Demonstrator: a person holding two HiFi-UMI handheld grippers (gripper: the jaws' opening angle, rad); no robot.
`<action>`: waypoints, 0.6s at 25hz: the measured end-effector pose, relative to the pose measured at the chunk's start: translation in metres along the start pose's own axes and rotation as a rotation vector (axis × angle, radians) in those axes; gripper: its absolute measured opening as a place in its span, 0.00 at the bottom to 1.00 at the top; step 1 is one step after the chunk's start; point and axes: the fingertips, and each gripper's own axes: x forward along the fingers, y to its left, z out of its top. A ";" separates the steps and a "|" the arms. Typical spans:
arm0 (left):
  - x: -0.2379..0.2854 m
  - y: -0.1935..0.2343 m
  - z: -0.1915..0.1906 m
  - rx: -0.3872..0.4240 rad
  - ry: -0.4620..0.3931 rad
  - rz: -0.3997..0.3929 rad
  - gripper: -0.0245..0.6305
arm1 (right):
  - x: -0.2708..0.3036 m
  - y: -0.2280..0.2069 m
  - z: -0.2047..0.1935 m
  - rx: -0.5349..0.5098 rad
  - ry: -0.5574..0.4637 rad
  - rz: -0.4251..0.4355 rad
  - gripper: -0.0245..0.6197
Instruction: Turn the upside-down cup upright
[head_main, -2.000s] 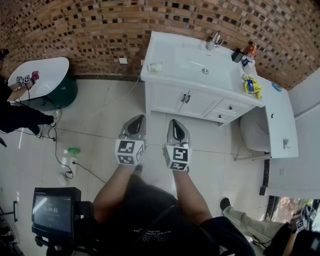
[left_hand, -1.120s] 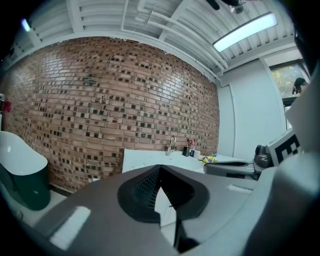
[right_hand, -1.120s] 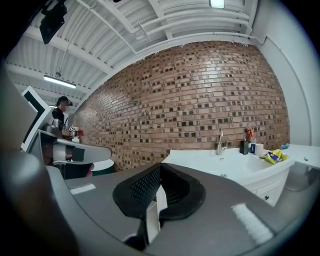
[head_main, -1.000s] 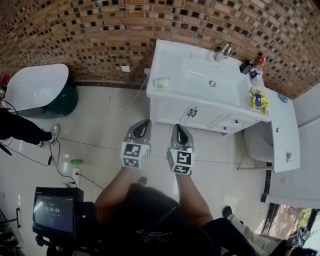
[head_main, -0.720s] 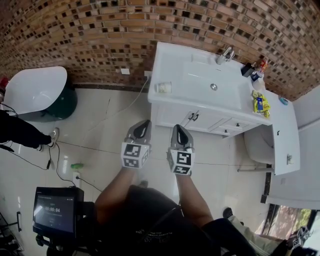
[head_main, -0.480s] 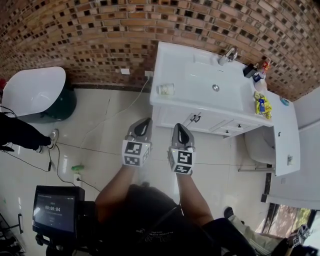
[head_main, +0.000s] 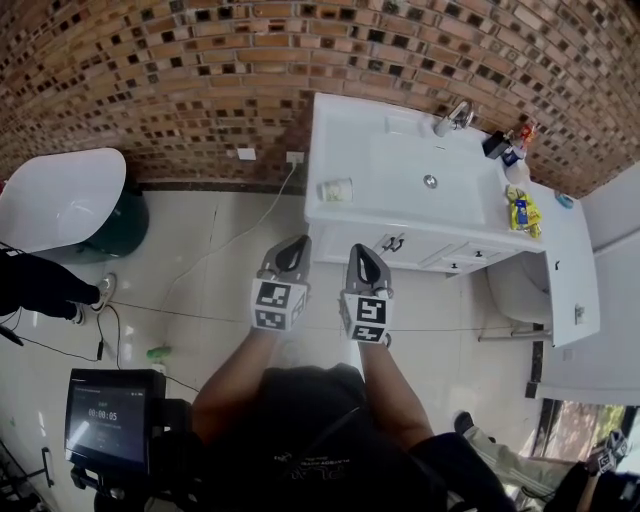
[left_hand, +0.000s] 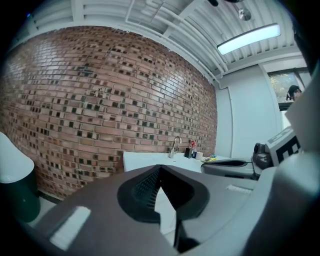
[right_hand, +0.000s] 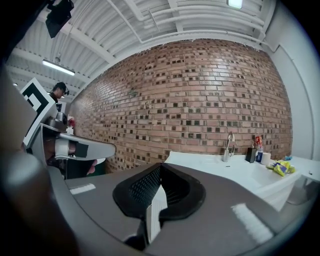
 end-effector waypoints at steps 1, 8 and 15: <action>0.001 0.001 0.002 -0.010 -0.003 -0.004 0.03 | 0.003 0.000 0.003 -0.006 -0.004 -0.001 0.06; 0.013 0.003 0.013 -0.043 -0.033 -0.022 0.03 | 0.010 0.003 -0.001 -0.005 0.012 0.010 0.06; 0.028 0.010 0.015 -0.046 -0.025 0.003 0.03 | 0.029 -0.011 -0.006 0.025 0.033 0.025 0.06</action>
